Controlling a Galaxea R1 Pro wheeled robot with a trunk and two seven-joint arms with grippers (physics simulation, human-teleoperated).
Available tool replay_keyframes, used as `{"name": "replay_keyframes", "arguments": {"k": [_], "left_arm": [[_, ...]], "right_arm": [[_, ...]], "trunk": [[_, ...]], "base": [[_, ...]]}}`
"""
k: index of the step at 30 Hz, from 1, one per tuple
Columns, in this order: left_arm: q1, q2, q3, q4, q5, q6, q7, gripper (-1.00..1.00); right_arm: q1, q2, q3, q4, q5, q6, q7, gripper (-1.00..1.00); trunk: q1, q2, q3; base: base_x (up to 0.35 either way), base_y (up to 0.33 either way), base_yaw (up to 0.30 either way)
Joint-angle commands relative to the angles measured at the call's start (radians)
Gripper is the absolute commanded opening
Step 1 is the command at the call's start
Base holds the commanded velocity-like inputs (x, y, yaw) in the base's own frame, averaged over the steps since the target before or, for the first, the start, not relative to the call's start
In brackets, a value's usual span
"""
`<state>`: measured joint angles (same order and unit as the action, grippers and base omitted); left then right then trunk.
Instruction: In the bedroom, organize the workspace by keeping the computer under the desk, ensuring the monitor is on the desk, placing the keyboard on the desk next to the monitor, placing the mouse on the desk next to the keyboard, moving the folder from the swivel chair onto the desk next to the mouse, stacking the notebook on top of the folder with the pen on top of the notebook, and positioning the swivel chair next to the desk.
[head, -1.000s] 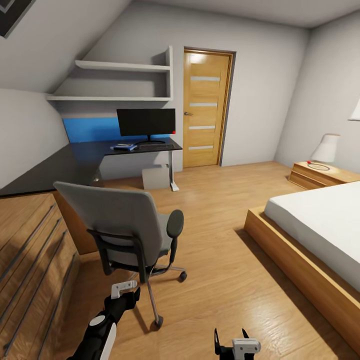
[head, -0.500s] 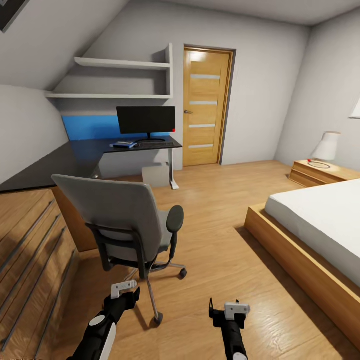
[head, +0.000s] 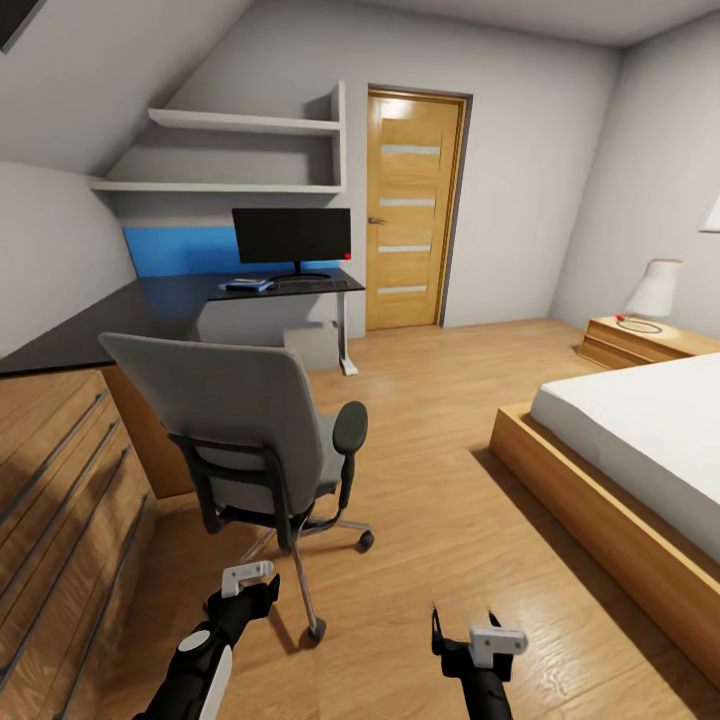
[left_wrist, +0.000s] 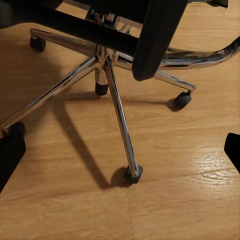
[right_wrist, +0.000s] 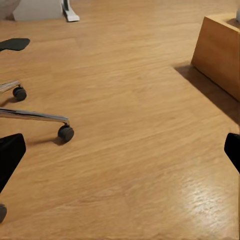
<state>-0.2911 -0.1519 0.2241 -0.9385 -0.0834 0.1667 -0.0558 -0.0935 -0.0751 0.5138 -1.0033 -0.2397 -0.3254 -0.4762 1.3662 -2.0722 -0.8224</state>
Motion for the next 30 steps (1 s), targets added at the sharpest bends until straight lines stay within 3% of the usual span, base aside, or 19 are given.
{"name": "replay_keyframes", "arguments": {"k": [1,9,15,30], "left_arm": [[-0.001,-0.001,0.004,-0.002,-0.009,0.005,-0.006,1.0],[-0.001,-0.001,0.004,-0.002,-0.009,0.005,-0.006,1.0],[0.0,-0.001,0.004,-0.002,-0.009,0.005,-0.006,1.0],[0.0,-0.001,0.004,-0.003,-0.01,-0.026,-0.01,1.0]], "right_arm": [[0.007,-0.005,0.005,-0.007,-0.01,-0.007,-0.005,1.0],[0.036,-0.052,0.004,-0.029,-0.035,-0.018,-0.004,1.0],[0.038,-0.056,0.006,-0.024,-0.055,-0.021,-0.004,1.0],[0.038,-0.059,0.008,0.005,-0.056,-0.071,-0.002,1.0]], "trunk": [[0.004,-0.008,-0.004],[0.034,-0.064,-0.029],[0.057,-0.106,-0.048],[0.115,-0.211,-0.095]], "base": [[0.0,0.0,0.0],[0.0,0.0,0.0],[0.0,0.0,0.0],[0.0,0.0,0.0]]}}
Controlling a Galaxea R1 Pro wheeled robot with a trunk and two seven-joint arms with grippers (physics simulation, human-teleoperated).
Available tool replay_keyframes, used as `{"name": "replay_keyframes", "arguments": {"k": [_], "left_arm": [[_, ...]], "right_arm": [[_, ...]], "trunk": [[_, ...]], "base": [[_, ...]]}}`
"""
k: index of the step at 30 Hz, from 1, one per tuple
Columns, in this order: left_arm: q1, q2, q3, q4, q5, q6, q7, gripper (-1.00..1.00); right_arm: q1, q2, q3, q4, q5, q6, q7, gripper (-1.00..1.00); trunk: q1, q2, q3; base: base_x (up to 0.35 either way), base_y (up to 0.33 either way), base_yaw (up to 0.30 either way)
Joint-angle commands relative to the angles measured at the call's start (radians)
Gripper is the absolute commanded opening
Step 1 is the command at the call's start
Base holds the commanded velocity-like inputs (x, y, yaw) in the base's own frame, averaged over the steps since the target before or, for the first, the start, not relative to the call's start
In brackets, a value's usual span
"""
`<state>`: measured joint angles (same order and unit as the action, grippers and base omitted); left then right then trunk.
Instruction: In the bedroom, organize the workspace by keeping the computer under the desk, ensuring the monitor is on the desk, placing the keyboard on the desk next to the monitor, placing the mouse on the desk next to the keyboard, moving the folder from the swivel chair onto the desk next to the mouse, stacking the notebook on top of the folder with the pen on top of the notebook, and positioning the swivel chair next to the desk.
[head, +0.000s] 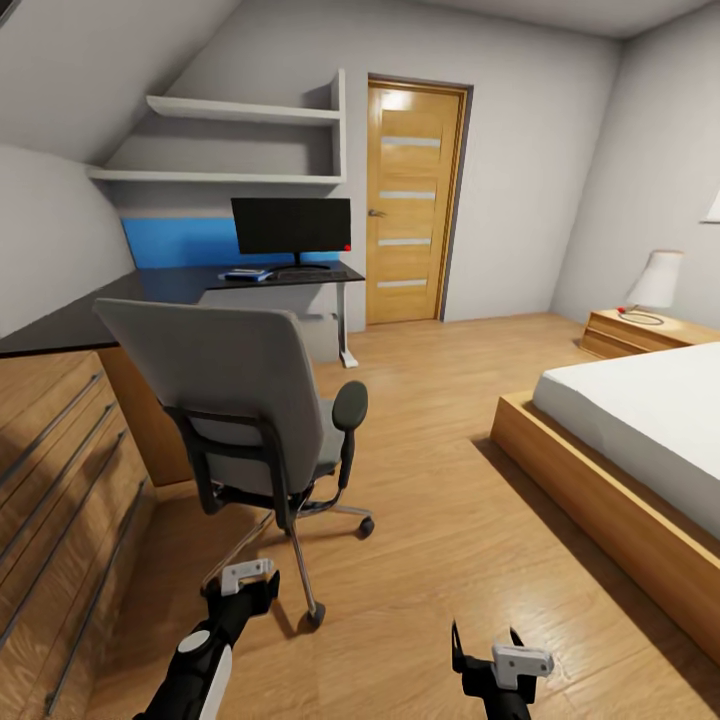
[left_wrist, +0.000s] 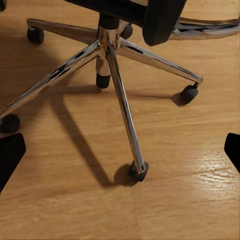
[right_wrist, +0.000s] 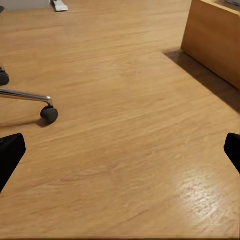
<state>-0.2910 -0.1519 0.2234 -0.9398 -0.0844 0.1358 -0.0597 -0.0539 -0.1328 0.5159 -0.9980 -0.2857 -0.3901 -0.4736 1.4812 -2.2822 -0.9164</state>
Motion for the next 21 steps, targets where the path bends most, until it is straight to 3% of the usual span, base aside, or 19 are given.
{"name": "replay_keyframes", "arguments": {"k": [1,9,21], "left_arm": [[-0.001,-0.001,0.004,-0.003,-0.009,-0.007,-0.007,1.0],[0.0,-0.001,-0.001,-0.033,-0.012,-0.114,-0.008,1.0],[0.0,0.007,0.0,-0.046,-0.013,-0.134,-0.008,1.0]], "right_arm": [[-0.001,-0.001,0.006,0.001,-0.009,-0.007,-0.004,1.0],[-0.001,0.001,0.007,0.009,-0.011,-0.013,-0.004,1.0],[-0.001,0.001,0.006,0.01,-0.012,-0.013,-0.003,1.0]], "trunk": [[0.004,-0.008,-0.004],[0.008,-0.015,-0.007],[0.008,-0.015,0.001]], "base": [[0.0,0.0,0.0],[0.0,0.0,0.0],[0.0,0.0,-0.105]]}}
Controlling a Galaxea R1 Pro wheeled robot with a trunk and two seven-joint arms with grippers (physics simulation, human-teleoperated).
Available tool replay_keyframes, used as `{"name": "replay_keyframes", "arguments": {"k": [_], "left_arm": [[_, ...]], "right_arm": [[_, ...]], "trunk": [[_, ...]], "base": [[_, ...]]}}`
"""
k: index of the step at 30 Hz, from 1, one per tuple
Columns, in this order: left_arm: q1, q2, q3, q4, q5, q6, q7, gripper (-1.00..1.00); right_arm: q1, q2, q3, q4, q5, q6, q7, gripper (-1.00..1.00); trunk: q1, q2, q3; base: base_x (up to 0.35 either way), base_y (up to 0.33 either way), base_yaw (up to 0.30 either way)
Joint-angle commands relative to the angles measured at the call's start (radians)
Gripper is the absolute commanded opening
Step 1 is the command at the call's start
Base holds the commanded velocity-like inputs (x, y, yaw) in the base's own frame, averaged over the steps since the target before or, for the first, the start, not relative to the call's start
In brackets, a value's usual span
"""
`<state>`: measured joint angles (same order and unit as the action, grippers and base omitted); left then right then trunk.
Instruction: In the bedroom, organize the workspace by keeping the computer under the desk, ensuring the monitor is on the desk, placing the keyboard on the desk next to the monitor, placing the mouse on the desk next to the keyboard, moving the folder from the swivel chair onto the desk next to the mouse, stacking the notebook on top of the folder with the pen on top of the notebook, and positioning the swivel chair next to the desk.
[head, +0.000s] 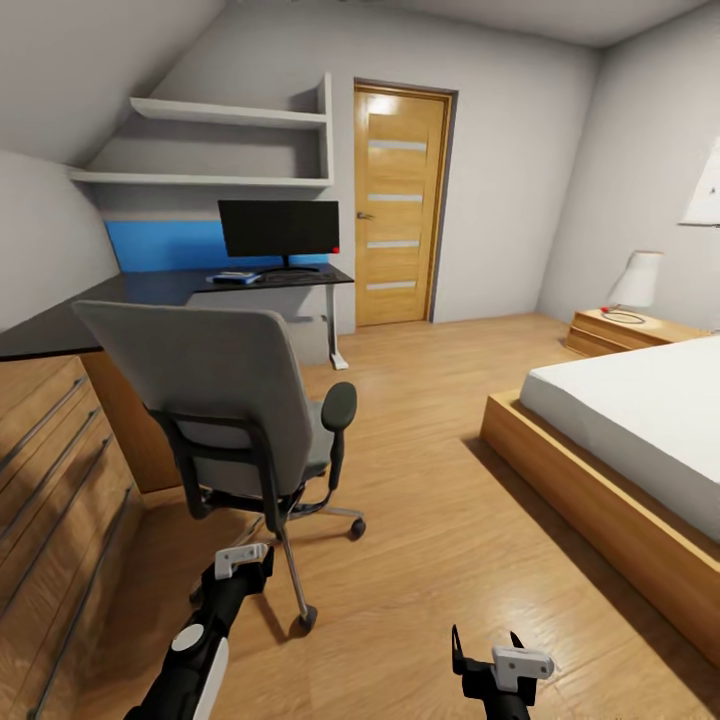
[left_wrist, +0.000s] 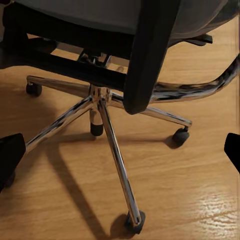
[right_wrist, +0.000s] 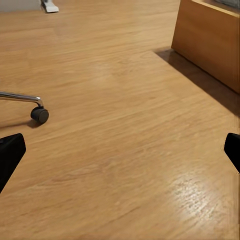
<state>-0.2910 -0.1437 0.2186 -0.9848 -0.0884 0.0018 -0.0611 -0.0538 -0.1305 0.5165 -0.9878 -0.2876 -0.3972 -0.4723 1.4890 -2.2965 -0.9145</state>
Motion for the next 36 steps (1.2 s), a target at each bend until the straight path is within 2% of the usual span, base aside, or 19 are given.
{"name": "replay_keyframes", "arguments": {"k": [1,13,36], "left_arm": [[0.0,-0.001,0.005,-0.001,-0.009,0.0,-0.006,1.0],[0.0,0.001,0.004,0.0,-0.008,-0.003,-0.007,1.0],[0.0,0.002,0.005,0.002,-0.009,-0.003,-0.006,1.0]], "right_arm": [[-0.001,-0.001,0.006,0.0,-0.01,-0.006,-0.005,1.0],[-0.001,-0.003,0.005,0.0,-0.009,-0.012,-0.005,1.0],[-0.001,0.0,0.007,0.024,-0.007,-0.017,-0.003,1.0]], "trunk": [[0.0,0.0,0.0],[0.0,0.0,0.011],[0.0,0.0,0.013]], "base": [[0.0,0.0,-0.16],[0.0,0.0,-0.133],[0.004,-0.013,-0.009]]}}
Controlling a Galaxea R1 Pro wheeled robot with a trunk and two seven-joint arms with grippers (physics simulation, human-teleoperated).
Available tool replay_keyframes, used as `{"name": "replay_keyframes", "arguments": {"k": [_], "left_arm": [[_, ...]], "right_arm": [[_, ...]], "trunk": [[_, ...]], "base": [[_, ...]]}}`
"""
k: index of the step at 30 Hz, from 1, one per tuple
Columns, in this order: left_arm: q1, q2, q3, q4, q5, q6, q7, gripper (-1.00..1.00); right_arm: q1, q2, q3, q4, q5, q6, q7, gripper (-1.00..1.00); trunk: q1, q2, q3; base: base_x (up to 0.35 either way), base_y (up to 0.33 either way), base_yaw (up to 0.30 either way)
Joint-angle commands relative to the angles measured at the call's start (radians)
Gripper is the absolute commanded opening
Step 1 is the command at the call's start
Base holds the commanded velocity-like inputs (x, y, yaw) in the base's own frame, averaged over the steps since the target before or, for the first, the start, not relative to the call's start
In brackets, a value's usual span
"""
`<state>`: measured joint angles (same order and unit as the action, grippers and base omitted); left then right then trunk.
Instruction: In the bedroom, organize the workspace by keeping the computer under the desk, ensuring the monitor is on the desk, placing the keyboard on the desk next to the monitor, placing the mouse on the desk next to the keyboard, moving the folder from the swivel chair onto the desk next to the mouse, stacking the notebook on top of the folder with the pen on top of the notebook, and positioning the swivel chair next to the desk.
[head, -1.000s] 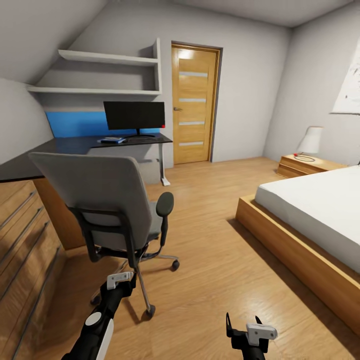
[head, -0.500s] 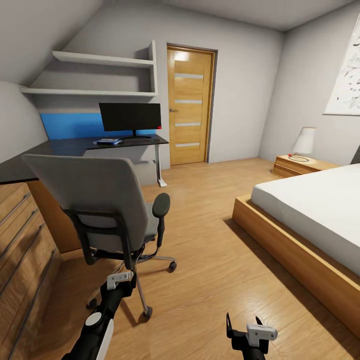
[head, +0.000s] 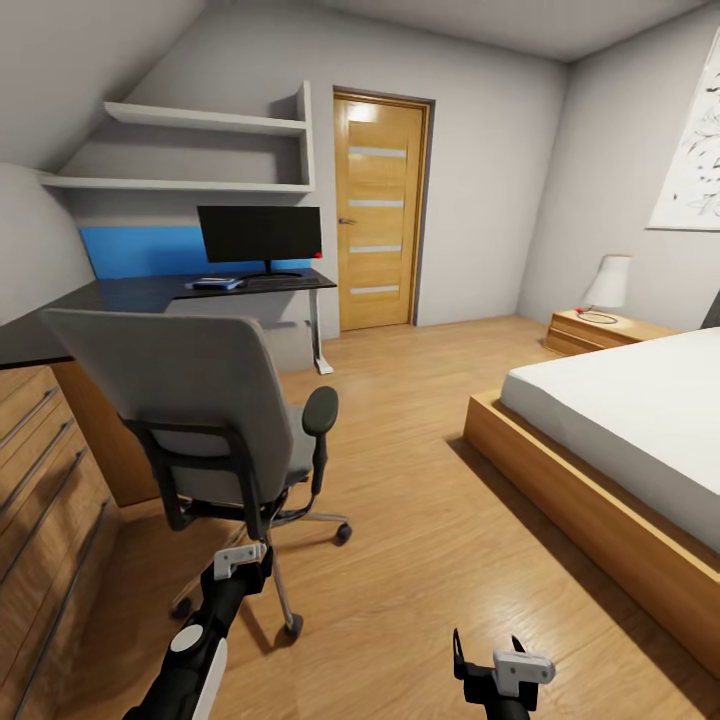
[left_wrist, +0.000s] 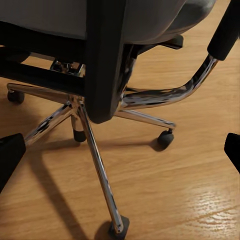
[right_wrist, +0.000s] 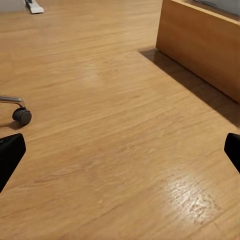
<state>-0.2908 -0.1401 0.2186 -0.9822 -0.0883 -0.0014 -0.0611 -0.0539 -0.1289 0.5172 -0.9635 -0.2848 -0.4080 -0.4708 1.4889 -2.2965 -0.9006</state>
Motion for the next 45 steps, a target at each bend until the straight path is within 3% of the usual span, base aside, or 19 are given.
{"name": "replay_keyframes", "arguments": {"k": [1,45], "left_arm": [[-0.001,-0.001,0.005,-0.001,-0.009,0.0,-0.006,1.0],[-0.001,-0.001,0.006,0.002,-0.008,-0.002,-0.005,1.0]], "right_arm": [[-0.001,-0.001,0.006,0.0,-0.01,-0.006,-0.005,1.0],[-0.001,-0.001,0.006,0.001,-0.01,-0.006,-0.003,1.0]], "trunk": [[0.0,0.0,-0.001],[0.0,0.0,-0.001]], "base": [[0.052,-0.075,0.0],[0.073,-0.027,0.0]]}}
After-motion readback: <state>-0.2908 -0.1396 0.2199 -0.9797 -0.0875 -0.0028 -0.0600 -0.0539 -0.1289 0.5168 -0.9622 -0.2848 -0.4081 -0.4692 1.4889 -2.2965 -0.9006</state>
